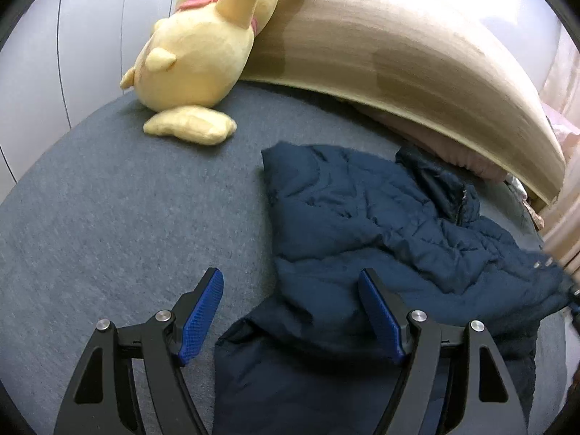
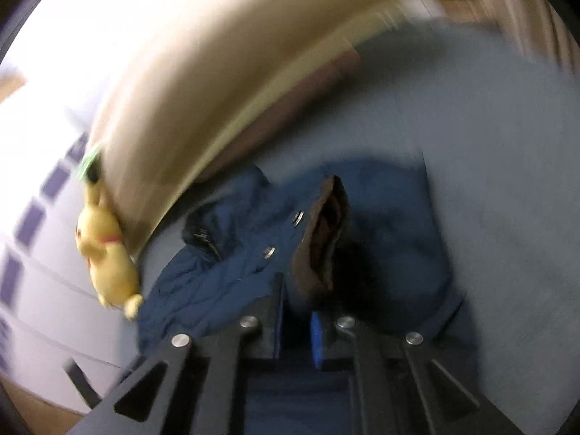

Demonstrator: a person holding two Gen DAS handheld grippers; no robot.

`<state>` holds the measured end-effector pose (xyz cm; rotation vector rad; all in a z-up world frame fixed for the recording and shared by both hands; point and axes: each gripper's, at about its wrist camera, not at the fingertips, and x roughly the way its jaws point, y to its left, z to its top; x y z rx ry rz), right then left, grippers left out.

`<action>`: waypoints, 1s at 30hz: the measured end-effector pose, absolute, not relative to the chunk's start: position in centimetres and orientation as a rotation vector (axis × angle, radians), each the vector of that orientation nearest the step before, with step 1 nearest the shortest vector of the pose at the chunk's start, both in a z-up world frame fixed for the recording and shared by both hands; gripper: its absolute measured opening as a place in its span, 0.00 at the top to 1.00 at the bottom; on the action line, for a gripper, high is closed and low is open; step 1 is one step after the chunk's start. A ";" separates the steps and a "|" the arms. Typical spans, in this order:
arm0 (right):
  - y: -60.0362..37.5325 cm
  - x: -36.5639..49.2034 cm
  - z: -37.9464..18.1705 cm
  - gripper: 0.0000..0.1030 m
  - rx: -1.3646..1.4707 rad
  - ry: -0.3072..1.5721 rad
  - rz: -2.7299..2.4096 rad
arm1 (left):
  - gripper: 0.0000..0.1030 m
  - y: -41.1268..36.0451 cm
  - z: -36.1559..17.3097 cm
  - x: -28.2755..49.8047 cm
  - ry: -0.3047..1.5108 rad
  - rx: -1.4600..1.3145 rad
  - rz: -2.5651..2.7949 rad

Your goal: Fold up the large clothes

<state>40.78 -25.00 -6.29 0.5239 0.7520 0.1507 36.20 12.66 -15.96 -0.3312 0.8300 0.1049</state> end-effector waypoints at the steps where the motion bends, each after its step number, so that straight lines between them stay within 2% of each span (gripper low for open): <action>1: -24.6 40.5 -5.7 0.88 0.483 0.738 0.137 | 0.25 12.6 -15.7 36.0 0.818 -0.328 0.107; 7: -25.0 42.2 -12.6 0.86 0.502 0.884 0.078 | 0.25 11.4 -14.3 36.0 0.794 -0.282 0.104; 10: -25.9 42.0 -13.9 0.73 0.562 0.885 0.078 | 0.25 10.8 -14.1 36.1 0.789 -0.242 0.107; 11: -26.3 41.8 -13.9 0.56 0.571 0.889 0.080 | 0.25 10.6 -14.0 36.2 0.789 -0.234 0.104; 12: -26.5 41.9 -13.9 0.24 0.591 0.895 0.098 | 0.25 10.4 -13.9 36.2 0.788 -0.227 0.100; 13: -26.7 41.8 -13.7 0.15 0.602 0.882 0.119 | 0.25 10.4 -13.9 36.2 0.787 -0.224 0.100; 14: -26.9 41.6 -13.4 0.11 0.594 0.867 0.120 | 0.25 10.2 -13.8 36.3 0.784 -0.220 0.099; 19: -27.3 41.3 -13.3 0.12 0.616 0.876 0.108 | 0.25 9.6 -14.3 36.7 0.805 -0.190 0.106; 20: -27.4 41.5 -13.3 0.22 0.595 0.888 0.090 | 0.25 9.4 -14.7 37.0 0.827 -0.174 0.111; 21: -27.3 41.6 -13.5 0.44 0.551 0.910 0.054 | 0.25 9.3 -15.2 37.3 0.854 -0.160 0.114; 22: -27.1 41.6 -13.6 0.46 0.523 0.931 0.029 | 0.25 9.1 -15.9 37.7 0.891 -0.139 0.122; 25: -27.5 41.2 -13.0 0.45 0.487 0.939 0.011 | 0.25 8.7 -16.6 37.9 0.927 -0.100 0.134; 26: -27.4 41.1 -12.6 0.37 0.475 0.931 0.000 | 0.25 8.7 -16.5 37.8 0.921 -0.100 0.136; 27: -27.8 40.7 -12.0 0.22 0.476 0.917 0.000 | 0.25 8.8 -16.0 37.6 0.910 -0.107 0.136; 28: -28.3 40.2 -11.4 0.19 0.482 0.901 0.004 | 0.25 8.9 -15.4 37.3 0.891 -0.118 0.129; 30: -29.3 39.2 -10.0 0.18 0.474 0.859 -0.016 | 0.25 9.1 -14.3 36.8 0.846 -0.121 0.126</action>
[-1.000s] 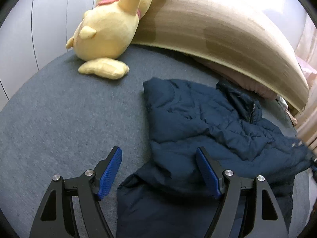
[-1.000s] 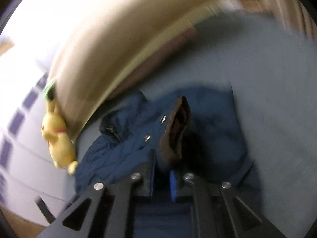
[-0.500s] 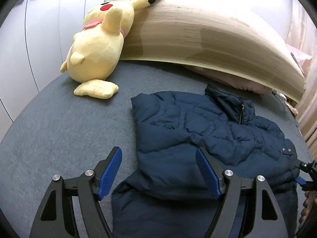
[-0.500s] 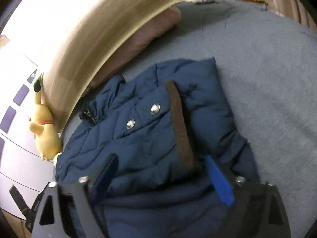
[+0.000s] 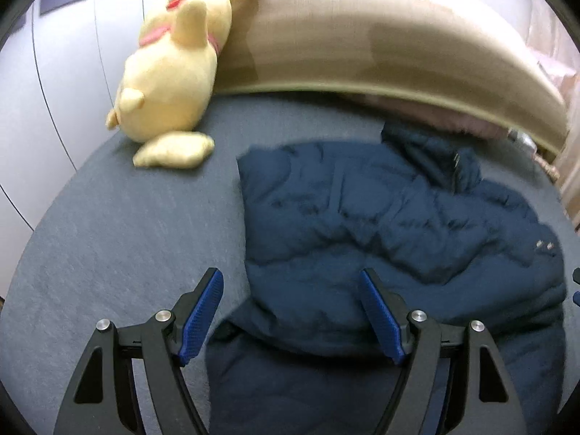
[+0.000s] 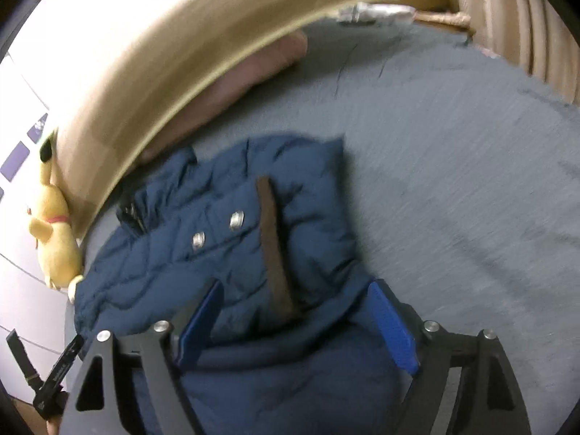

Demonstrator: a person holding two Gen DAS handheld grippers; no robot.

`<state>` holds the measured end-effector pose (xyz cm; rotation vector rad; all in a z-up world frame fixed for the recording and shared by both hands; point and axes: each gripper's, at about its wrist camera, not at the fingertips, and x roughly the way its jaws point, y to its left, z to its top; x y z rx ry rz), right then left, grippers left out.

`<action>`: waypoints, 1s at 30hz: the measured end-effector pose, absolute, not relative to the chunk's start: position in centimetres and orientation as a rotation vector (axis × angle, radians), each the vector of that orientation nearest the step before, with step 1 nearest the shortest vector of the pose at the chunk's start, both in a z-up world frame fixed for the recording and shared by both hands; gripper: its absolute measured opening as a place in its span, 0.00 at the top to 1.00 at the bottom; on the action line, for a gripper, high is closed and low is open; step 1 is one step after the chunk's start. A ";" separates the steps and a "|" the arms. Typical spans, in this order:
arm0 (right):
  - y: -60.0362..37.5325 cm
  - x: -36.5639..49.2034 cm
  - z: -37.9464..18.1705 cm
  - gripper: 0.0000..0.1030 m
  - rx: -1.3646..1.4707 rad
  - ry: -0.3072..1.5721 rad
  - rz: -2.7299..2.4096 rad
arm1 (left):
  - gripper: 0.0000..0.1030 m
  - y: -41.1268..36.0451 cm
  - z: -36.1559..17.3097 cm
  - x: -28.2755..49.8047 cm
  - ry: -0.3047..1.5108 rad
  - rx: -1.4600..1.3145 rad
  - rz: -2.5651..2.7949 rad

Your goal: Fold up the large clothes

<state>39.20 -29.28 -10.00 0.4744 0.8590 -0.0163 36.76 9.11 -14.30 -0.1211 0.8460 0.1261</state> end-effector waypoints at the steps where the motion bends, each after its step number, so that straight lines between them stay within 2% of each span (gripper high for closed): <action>1: -29.9 38.9 -9.4 0.18 0.477 0.840 -0.022 | 0.25 9.2 -13.8 36.6 0.828 -0.118 0.131; 6: -29.7 40.1 -7.8 0.18 0.515 0.797 0.052 | 0.25 8.4 -12.4 37.3 0.799 -0.112 0.125; 14: -24.8 44.3 -10.2 0.18 0.235 0.889 0.012 | 0.25 4.5 -13.5 39.3 0.819 -0.038 0.093; 15: -24.3 45.0 -11.1 0.22 0.202 0.926 0.001 | 0.25 3.8 -14.1 39.7 0.833 -0.007 0.096; 16: -24.0 45.3 -11.7 0.31 0.185 0.948 0.007 | 0.25 3.5 -14.4 39.9 0.841 0.006 0.099; 17: -23.8 45.5 -11.9 0.56 0.167 0.958 0.006 | 0.25 3.1 -14.9 40.1 0.853 0.019 0.099; 18: -23.3 45.5 -12.0 0.68 0.126 0.964 -0.006 | 0.25 2.8 -15.7 40.3 0.872 0.033 0.101; 19: -22.9 45.5 -11.7 0.73 0.085 0.959 -0.017 | 0.25 2.7 -16.0 40.4 0.878 0.039 0.106; 20: -22.6 45.3 -11.5 0.84 0.049 0.950 -0.023 | 0.25 2.7 -16.3 40.4 0.880 0.044 0.109; 23: -21.8 45.0 -10.7 0.89 -0.040 0.908 -0.056 | 0.25 2.5 -16.9 40.3 0.887 0.057 0.114; 30: -20.3 45.5 -12.2 0.89 -0.123 0.908 -0.099 | 0.25 2.2 -17.6 40.3 0.899 0.077 0.115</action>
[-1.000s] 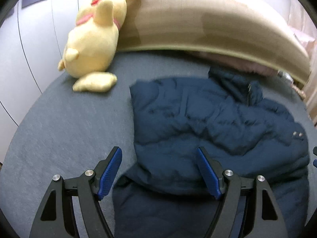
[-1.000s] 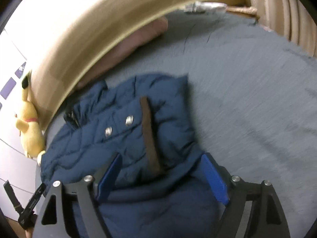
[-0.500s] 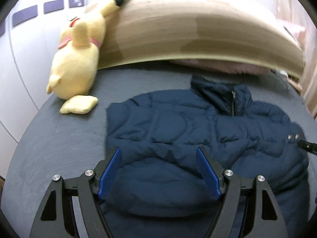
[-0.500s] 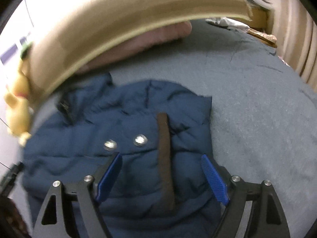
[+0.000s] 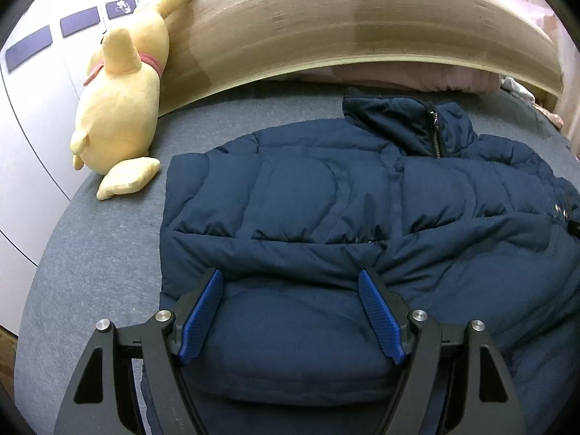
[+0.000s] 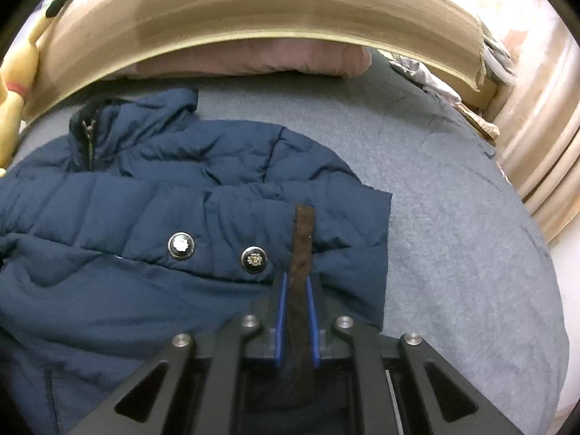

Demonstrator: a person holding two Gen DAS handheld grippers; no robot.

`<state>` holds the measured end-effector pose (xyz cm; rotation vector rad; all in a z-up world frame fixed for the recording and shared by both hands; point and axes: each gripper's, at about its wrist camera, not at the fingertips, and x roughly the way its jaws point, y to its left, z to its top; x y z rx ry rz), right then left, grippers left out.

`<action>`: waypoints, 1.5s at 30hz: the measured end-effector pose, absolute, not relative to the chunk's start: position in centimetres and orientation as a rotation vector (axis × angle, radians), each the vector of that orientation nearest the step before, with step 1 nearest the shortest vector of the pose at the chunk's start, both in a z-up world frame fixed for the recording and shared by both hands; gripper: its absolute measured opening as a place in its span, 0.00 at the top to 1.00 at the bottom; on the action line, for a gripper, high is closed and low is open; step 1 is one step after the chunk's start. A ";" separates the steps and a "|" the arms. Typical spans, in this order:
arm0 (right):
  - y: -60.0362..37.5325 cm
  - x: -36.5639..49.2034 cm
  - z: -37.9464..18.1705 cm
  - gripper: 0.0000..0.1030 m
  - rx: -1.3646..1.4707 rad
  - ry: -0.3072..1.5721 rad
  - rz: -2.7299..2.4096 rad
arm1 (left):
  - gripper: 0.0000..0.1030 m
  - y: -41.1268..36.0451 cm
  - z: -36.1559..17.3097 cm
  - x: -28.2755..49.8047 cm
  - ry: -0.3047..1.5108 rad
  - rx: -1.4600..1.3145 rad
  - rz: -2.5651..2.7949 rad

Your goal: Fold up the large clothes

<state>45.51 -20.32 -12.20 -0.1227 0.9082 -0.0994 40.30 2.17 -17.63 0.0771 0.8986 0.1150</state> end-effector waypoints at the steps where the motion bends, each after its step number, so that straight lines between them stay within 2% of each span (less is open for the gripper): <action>1: -20.5 45.6 -12.4 0.88 -0.128 0.909 -0.100 | 0.25 2.1 -17.8 40.3 0.901 0.077 0.113; 4: -21.0 45.6 -12.1 0.86 -0.092 0.924 -0.078 | 0.25 2.3 -17.8 40.6 0.912 0.077 0.108; 5: -21.3 45.6 -12.0 0.82 -0.071 0.929 -0.063 | 0.25 2.5 -17.5 40.5 0.912 0.059 0.091; 6: -22.4 45.1 -11.3 0.59 0.000 0.932 -0.021 | 0.25 2.8 -17.1 40.3 0.907 0.038 0.068; 7: -23.0 44.9 -11.0 0.33 0.055 0.930 0.007 | 0.25 3.6 -16.3 39.8 0.888 0.007 0.043; 8: -24.8 44.2 -10.3 0.00 0.174 0.915 0.061 | 0.25 4.5 -15.5 39.3 0.854 -0.020 0.031; 9: -26.5 43.5 -9.7 0.00 0.252 0.882 0.090 | 0.25 5.7 -14.6 38.7 0.812 -0.045 0.029; 13: -33.4 42.4 -9.2 0.00 0.500 0.810 0.108 | 0.12 11.7 -12.5 38.8 0.747 -0.185 0.066; 16: -37.1 43.4 -11.4 0.00 0.687 0.845 0.148 | 0.12 15.0 -13.7 40.7 0.817 -0.306 0.068; 19: -37.3 45.1 -13.0 0.02 0.721 0.885 0.216 | 0.12 16.2 -15.9 43.0 0.880 -0.347 0.039; 20: -36.6 46.1 -13.6 0.05 0.698 0.912 0.254 | 0.12 16.0 -16.4 43.6 0.896 -0.343 0.018; 22: -35.7 47.7 -14.6 0.18 0.679 0.958 0.265 | 0.12 15.2 -17.2 44.8 0.937 -0.350 -0.041; 23: -35.3 48.2 -14.8 0.38 0.676 0.972 0.255 | 0.12 14.7 -17.6 45.1 0.958 -0.352 -0.064; 24: -35.0 48.6 -14.8 0.75 0.673 0.976 0.254 | 0.24 14.1 -18.0 45.5 0.975 -0.342 -0.083; 25: -34.4 49.2 -14.5 0.78 0.662 0.988 0.278 | 0.59 13.4 -18.2 45.8 0.991 -0.323 -0.107; 26: -33.6 49.2 -13.5 0.83 0.588 0.985 0.272 | 0.64 13.0 -18.1 46.0 0.998 -0.289 -0.098; 27: -32.6 49.1 -12.2 0.88 0.507 0.973 0.273 | 0.78 12.7 -17.6 45.9 0.982 -0.275 -0.093; 28: -32.0 48.6 -10.8 0.89 0.446 0.948 0.273 | 0.84 12.6 -17.0 45.7 0.962 -0.268 -0.092; 29: -31.6 48.1 -9.5 0.90 0.380 0.907 0.263 | 0.86 12.6 -16.6 45.4 0.944 -0.265 -0.088; 31: -31.7 47.0 -8.1 0.90 0.320 0.845 0.233 | 0.87 12.4 -16.0 44.3 0.887 -0.235 -0.076; 33: -31.6 48.0 -10.0 0.88 0.278 0.908 0.170 | 0.85 11.5 -17.9 44.7 0.934 -0.168 -0.042; 34: -31.5 48.7 -11.8 0.83 0.279 0.964 0.151 | 0.78 11.2 -18.6 45.1 0.932 -0.136 -0.011; 35: -31.4 48.9 -13.1 0.79 0.284 0.990 0.139 | 0.76 11.0 -18.6 45.1 0.921 -0.123 0.015; 36: -31.6 48.3 -13.2 0.71 0.300 0.956 0.128 | 0.72 10.9 -18.3 45.0 0.914 -0.127 0.027; 37: -32.0 47.8 -12.9 0.59 0.334 0.928 0.118 | 0.59 10.9 -17.8 44.8 0.914 -0.130 0.034; 38: -32.4 47.2 -12.5 0.19 0.370 0.915 0.116 | 0.51 10.9 -17.4 44.6 0.910 -0.133 0.029; 39: -32.8 46.5 -11.6 0.12 0.377 0.886 0.096 | 0.38 10.9 -16.2 43.8 0.870 -0.124 0.025; 40: -32.7 45.6 -10.3 0.12 0.353 0.843 0.066 | 0.32 10.7 -15.1 43.1 0.831 -0.095 0.049; 42: -32.2 43.7 -7.7 0.12 0.314 0.766 0.047 | 0.24 9.9 -13.3 41.7 0.776 -0.056 0.079; 45: -29.6 41.3 -5.0 0.12 0.281 0.708 0.110 | 0.24 8.1 -12.1 40.2 0.757 -0.022 0.081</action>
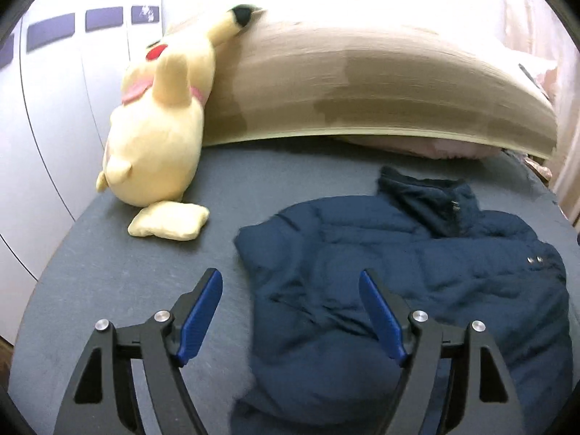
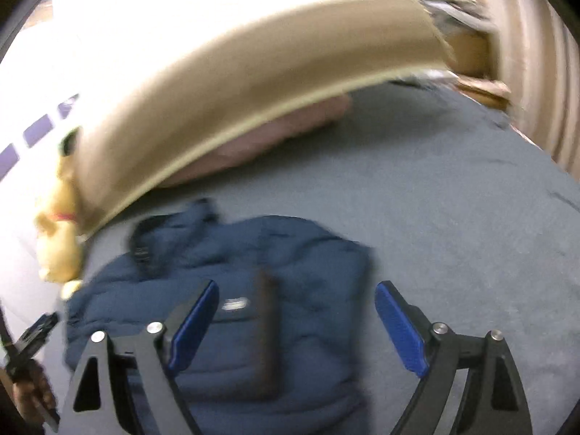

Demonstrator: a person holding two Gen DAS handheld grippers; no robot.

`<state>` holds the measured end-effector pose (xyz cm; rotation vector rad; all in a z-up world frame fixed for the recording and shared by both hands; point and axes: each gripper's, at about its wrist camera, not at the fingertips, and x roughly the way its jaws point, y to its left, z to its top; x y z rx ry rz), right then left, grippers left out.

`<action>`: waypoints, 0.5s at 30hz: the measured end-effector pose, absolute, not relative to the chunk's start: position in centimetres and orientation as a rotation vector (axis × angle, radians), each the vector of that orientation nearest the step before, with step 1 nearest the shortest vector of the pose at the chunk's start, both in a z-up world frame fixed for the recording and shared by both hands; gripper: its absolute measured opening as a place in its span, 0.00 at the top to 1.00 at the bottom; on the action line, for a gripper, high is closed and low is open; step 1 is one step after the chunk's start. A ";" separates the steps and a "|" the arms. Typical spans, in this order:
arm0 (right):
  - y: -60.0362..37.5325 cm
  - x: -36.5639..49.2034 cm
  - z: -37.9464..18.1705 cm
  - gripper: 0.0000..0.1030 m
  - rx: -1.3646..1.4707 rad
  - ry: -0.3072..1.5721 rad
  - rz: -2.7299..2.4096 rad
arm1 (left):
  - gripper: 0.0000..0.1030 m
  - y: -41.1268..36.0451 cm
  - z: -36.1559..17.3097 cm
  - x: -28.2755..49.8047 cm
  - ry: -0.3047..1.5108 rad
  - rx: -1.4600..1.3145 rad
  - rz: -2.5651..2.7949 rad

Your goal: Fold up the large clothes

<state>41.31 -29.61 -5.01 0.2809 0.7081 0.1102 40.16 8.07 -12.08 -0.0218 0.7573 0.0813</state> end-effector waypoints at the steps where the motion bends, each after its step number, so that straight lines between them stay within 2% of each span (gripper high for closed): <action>1: -28.3 40.8 -4.7 0.12 0.242 0.706 0.126 | 0.24 7.0 -12.3 39.9 0.770 -0.004 0.083; 4: -23.7 39.7 -5.7 0.12 0.103 0.704 0.143 | 0.24 4.5 -14.0 40.1 0.798 0.050 0.092; 8: -19.7 40.4 -10.5 0.13 -0.016 0.809 0.105 | 0.24 2.8 -16.1 39.8 0.858 0.072 0.096; 10: -19.4 40.9 -12.9 0.13 -0.031 0.886 0.096 | 0.24 2.8 -17.0 39.8 0.871 0.062 0.097; 15: -19.2 41.0 -13.9 0.11 -0.053 0.907 0.072 | 0.23 2.3 -18.1 39.9 0.873 0.097 0.097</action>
